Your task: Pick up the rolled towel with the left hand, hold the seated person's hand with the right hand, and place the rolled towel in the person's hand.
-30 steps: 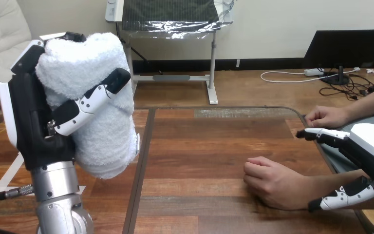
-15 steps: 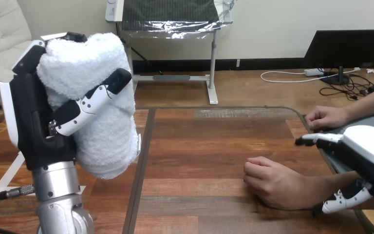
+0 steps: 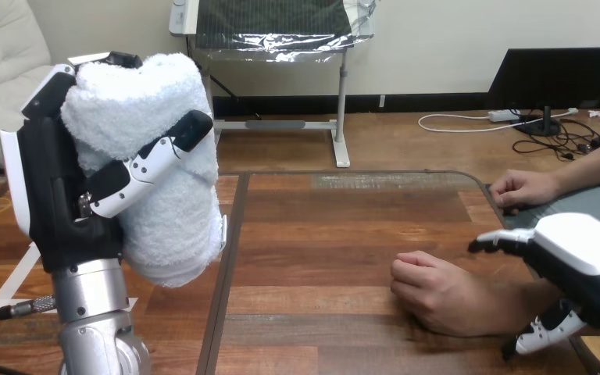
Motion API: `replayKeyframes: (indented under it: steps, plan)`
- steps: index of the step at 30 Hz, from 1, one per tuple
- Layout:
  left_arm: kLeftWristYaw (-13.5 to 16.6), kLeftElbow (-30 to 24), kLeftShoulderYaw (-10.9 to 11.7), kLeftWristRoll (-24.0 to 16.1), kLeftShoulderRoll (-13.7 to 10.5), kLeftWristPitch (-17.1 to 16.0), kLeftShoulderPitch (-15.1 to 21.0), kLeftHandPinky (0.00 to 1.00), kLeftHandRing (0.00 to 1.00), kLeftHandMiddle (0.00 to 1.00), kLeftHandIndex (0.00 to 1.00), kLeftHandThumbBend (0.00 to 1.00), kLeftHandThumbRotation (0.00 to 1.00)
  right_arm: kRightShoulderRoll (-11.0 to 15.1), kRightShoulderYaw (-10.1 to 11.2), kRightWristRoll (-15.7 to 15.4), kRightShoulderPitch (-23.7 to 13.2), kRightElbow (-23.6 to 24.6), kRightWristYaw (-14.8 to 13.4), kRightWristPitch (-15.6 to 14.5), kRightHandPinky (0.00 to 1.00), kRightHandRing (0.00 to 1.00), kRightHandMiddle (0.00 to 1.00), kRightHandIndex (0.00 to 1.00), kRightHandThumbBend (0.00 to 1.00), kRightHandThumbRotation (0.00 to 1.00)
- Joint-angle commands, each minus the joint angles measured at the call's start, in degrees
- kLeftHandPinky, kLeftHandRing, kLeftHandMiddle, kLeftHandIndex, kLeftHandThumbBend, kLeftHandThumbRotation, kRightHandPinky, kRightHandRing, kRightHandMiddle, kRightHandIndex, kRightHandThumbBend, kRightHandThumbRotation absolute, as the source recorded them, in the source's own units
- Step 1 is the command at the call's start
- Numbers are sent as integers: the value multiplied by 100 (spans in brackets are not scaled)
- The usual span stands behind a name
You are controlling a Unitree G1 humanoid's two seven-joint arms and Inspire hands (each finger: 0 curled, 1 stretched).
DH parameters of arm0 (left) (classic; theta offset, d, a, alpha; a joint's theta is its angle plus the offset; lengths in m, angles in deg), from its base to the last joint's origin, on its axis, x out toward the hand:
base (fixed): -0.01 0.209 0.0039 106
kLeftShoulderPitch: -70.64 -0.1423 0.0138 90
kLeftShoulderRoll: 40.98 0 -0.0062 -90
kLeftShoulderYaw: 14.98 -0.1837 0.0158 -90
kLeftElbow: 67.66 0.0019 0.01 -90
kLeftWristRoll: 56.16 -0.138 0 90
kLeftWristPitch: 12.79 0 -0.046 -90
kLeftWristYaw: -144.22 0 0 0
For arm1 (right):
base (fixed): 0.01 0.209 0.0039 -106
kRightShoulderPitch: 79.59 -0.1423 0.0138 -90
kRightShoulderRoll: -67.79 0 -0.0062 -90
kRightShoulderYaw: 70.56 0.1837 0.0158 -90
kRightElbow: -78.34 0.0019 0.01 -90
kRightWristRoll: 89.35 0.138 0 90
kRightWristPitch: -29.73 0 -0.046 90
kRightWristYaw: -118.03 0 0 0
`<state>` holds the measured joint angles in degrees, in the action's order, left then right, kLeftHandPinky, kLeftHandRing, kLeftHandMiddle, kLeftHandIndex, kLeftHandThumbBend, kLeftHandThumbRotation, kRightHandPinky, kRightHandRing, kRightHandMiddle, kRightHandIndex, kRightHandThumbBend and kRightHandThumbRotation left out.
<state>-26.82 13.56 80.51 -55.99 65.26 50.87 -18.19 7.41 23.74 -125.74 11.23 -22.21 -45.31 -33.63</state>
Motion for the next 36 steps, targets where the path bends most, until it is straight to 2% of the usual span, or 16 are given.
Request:
replayKeyframes:
  steps: [1,5,8,14,17,26,32,36]
  plan:
    - [-45,-73,16,45,25,-68,290,24,30,37,39,62,0,252,-127,-113,-498,-88,-177,9,79,81,83,83,100,16]
    - [-31,-42,32,18,26,-102,301,24,30,37,39,62,0,261,-215,-205,-545,-184,-249,47,78,81,82,83,100,13]
    - [-48,-52,30,34,22,-99,294,24,30,37,39,63,0,268,-285,-253,-552,-192,-184,-34,79,81,83,83,100,12]
    - [-42,-66,29,35,35,-90,286,24,30,37,39,63,0,257,-408,-451,-557,-172,-270,-129,78,81,82,83,100,8]
    - [-48,-78,29,51,38,-79,279,24,30,37,39,63,0,232,-428,-407,-537,-221,-308,-126,78,81,82,83,100,6]
    - [-88,-100,28,135,37,-74,274,24,30,37,39,62,0,215,-563,-524,-525,-323,-428,-195,77,80,81,82,100,4]
    - [-100,-104,43,167,38,-57,275,24,31,37,39,62,0,195,-603,-509,-517,-357,-393,-350,77,80,82,82,100,3]
    - [-109,-85,53,187,30,-65,274,24,31,37,39,62,0,229,-646,-548,-546,-512,-597,-251,76,80,81,82,100,3]
